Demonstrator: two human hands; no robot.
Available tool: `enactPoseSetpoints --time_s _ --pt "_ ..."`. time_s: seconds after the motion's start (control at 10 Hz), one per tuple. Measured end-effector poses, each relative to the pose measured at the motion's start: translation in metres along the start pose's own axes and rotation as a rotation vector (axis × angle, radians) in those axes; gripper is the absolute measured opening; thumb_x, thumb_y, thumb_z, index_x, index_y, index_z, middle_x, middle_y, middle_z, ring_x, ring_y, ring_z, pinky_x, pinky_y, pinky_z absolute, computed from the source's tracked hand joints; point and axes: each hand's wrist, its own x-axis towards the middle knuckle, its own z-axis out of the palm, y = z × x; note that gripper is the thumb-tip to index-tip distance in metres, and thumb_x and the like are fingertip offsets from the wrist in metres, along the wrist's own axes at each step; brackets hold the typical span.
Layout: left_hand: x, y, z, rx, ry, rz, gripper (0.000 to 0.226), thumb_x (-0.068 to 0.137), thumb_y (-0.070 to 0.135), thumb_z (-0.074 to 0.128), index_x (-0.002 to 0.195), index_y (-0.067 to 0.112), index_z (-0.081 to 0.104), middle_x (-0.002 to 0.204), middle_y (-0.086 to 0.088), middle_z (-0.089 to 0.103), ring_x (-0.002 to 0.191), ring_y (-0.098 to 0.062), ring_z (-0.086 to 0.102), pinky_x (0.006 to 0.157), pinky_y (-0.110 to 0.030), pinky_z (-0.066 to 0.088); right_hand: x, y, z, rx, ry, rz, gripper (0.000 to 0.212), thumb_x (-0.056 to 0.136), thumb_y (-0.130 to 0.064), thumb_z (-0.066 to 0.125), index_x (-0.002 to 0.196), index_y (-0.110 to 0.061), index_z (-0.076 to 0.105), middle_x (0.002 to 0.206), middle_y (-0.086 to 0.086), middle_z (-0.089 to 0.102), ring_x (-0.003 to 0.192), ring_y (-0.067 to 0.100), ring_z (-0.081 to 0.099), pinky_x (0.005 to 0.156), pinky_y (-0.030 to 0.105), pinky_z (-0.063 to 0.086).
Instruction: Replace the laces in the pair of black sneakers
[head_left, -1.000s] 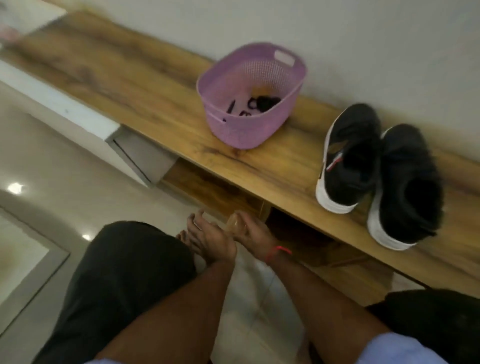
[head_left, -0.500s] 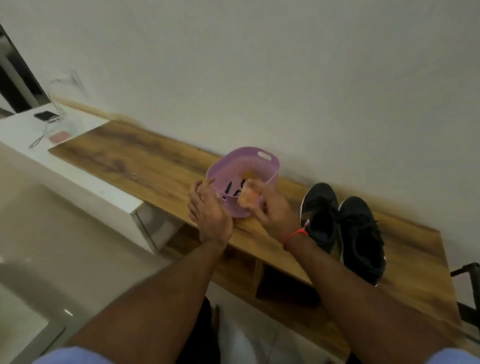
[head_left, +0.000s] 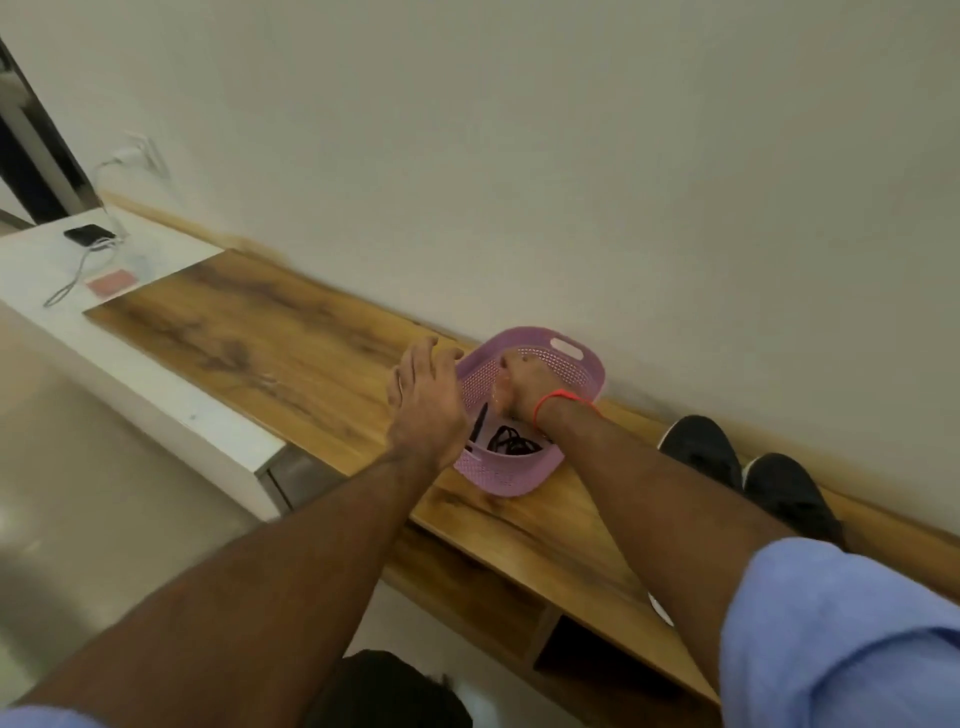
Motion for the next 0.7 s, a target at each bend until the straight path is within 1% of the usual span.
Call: enactPoseSetpoints --time_s 0.1,0.2,0.3,0.4,0.5,0.6,0.7 --pt "0.004 -0.009 0.01 -0.016 -0.006 0.011 0.052 0.099 0.041 0.033 0.144 0.018 0.042 0.161 -0.008 0.025 0.152 -0.026 0.015 0.121 -0.051 0.017 0.012 0.001 0.02 -0.185 -0.072 -0.017 0.053 0.09 -0.024 0.063 0.137 -0.009 0.045 0.135 0.018 0.05 0.122 0.039 0.051 0.1 0.047 0.047" --pt "0.007 -0.017 0.022 -0.061 0.028 0.029 0.04 0.102 0.019 0.046 0.143 0.018 0.045 0.159 -0.007 0.031 0.15 -0.024 0.02 0.12 -0.05 0.018 0.023 0.002 0.033 -0.265 -0.055 -0.007 0.05 0.093 -0.026 0.058 0.138 -0.01 0.045 0.134 0.017 0.051 0.121 0.041 0.052 0.098 0.048 0.048" --pt "0.006 -0.022 0.028 -0.078 0.027 0.043 0.038 0.104 0.021 0.043 0.142 0.02 0.046 0.159 -0.005 0.032 0.15 -0.022 0.022 0.121 -0.051 0.017 0.027 0.0 0.037 -0.274 -0.053 0.005 0.051 0.093 -0.027 0.059 0.139 -0.012 0.044 0.134 0.019 0.05 0.121 0.043 0.051 0.099 0.05 0.047" --pt "0.001 -0.028 0.031 -0.082 0.027 0.058 0.037 0.105 0.022 0.042 0.141 0.02 0.048 0.157 -0.004 0.033 0.148 -0.021 0.025 0.12 -0.051 0.018 0.021 0.002 0.029 -0.23 -0.077 0.036 0.058 0.088 -0.028 0.065 0.14 -0.016 0.042 0.135 0.019 0.047 0.123 0.043 0.048 0.099 0.051 0.046" --pt "-0.006 -0.033 0.028 -0.064 0.02 0.078 0.035 0.106 0.025 0.041 0.14 0.021 0.049 0.157 -0.004 0.033 0.147 -0.022 0.028 0.119 -0.052 0.02 0.004 0.002 0.006 -0.098 -0.056 0.034 0.069 0.078 -0.031 0.072 0.14 -0.021 0.043 0.137 0.015 0.045 0.123 0.04 0.048 0.096 0.048 0.046" --pt "-0.013 -0.023 0.022 -0.041 0.066 0.119 0.037 0.104 0.023 0.045 0.141 0.02 0.048 0.158 -0.006 0.033 0.148 -0.025 0.028 0.118 -0.055 0.023 -0.026 0.011 -0.023 -0.081 0.114 -0.074 0.052 0.089 -0.033 0.062 0.138 -0.021 0.048 0.136 0.01 0.048 0.122 0.032 0.051 0.099 0.045 0.046" --pt "-0.021 0.0 0.012 -0.001 0.106 0.169 0.039 0.102 0.024 0.048 0.141 0.017 0.047 0.155 -0.01 0.036 0.146 -0.031 0.032 0.117 -0.056 0.025 -0.067 0.029 -0.048 -0.091 0.316 -0.153 0.036 0.1 -0.029 0.048 0.134 -0.017 0.052 0.131 0.009 0.052 0.117 0.028 0.054 0.098 0.044 0.047"
